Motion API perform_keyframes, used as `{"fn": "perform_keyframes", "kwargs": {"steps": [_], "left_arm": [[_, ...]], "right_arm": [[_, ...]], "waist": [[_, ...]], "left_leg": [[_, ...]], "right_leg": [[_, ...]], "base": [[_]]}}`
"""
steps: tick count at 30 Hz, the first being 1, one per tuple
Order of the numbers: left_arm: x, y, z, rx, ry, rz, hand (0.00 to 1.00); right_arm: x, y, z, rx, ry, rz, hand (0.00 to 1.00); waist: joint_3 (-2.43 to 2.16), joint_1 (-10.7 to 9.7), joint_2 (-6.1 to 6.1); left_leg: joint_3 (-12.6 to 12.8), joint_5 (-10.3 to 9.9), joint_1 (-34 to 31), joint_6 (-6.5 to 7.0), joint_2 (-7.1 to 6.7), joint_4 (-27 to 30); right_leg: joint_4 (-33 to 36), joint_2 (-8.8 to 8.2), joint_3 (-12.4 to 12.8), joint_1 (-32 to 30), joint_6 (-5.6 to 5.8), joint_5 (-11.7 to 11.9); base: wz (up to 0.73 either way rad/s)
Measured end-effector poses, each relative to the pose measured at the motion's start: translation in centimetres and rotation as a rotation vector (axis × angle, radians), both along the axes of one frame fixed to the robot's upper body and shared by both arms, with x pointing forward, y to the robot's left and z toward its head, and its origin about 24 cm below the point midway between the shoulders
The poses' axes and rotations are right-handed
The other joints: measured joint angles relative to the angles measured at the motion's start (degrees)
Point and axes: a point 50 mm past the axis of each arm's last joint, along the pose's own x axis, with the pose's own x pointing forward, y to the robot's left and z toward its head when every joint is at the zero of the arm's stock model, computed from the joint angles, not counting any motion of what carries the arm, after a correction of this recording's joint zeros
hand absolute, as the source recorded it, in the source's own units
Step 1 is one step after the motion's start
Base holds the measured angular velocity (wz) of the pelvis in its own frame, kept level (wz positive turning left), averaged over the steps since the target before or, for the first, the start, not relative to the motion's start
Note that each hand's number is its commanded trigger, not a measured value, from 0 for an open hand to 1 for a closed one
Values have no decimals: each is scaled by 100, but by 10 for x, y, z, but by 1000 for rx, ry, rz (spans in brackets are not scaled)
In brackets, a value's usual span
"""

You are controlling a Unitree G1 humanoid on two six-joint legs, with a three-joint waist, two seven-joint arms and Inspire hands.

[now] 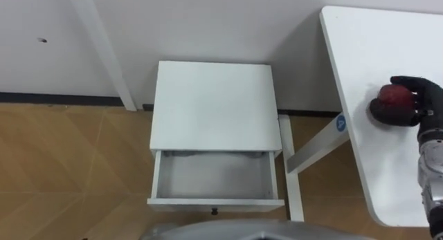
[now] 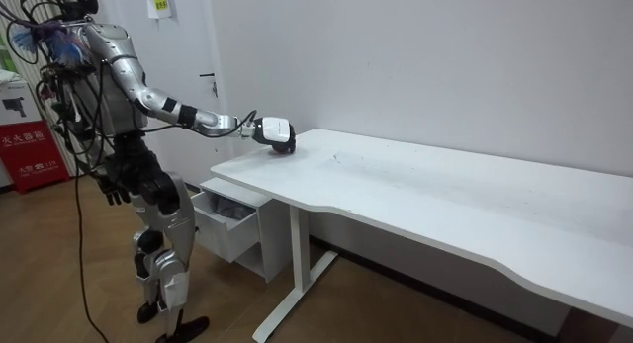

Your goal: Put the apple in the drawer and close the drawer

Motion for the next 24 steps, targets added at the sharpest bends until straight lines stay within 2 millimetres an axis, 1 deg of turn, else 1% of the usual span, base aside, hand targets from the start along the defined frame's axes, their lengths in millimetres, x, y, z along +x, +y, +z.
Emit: {"fn": "perform_keyframes", "kwargs": {"steps": [8,13,15,16,18,19,20,21,22,24], "left_arm": [[1,-1,0,-16,3,-5,0],[6,-4,-2,-37,6,-37,0],[11,-8,-3,-55,7,-73,0],[11,-9,-4,-60,10,-83,0],[21,-12,-5,-68,-3,-118,0],[23,-12,-5,-69,-7,-122,0],[25,-12,-5,-71,-12,-125,0],[26,-13,-5,-72,-15,-127,0],[26,-13,-5,-73,-16,-128,0],[27,-14,-5,-81,-17,-130,0]], "right_arm": [[3,4,3,-81,27,51,100],[10,17,6,-120,36,137,100],[15,33,9,-163,37,227,100],[18,38,10,-177,36,255,100],[25,55,15,-223,26,351,100],[26,59,16,-225,23,372,100],[29,68,18,-237,18,424,100],[31,79,22,-241,3,476,100],[32,85,24,-246,-8,504,100],[36,104,31,-253,-35,603,100]], "waist": [[1,8,-6],[3,6,3],[-10,66,39],[-2,85,54],[7,150,91],[18,166,115],[12,181,128],[20,219,159],[25,237,167],[63,349,215]], "left_leg": [[1,0,-35,0,0,-5],[13,0,-62,-1,2,-41],[95,1,-65,-7,26,-4],[95,1,-76,-8,28,5],[98,1,-121,-7,26,39],[98,1,-120,-7,25,40],[87,2,-117,-6,20,40],[81,2,-118,-6,19,36],[71,1,-120,-6,19,34],[55,1,-132,-6,16,14]], "right_leg": [[9,-3,-17,7,0,0],[10,-2,4,-14,0,0],[21,10,68,-70,-7,5],[18,11,73,-76,-14,10],[18,10,66,-107,-19,15],[18,9,62,-105,-19,15],[20,9,60,-97,-18,15],[18,8,61,-98,-18,15],[18,8,60,-99,-18,15],[18,4,34,-111,-17,15]], "base": [[0],[-3],[-16],[-15],[0],[6],[4],[0],[0],[3]]}}
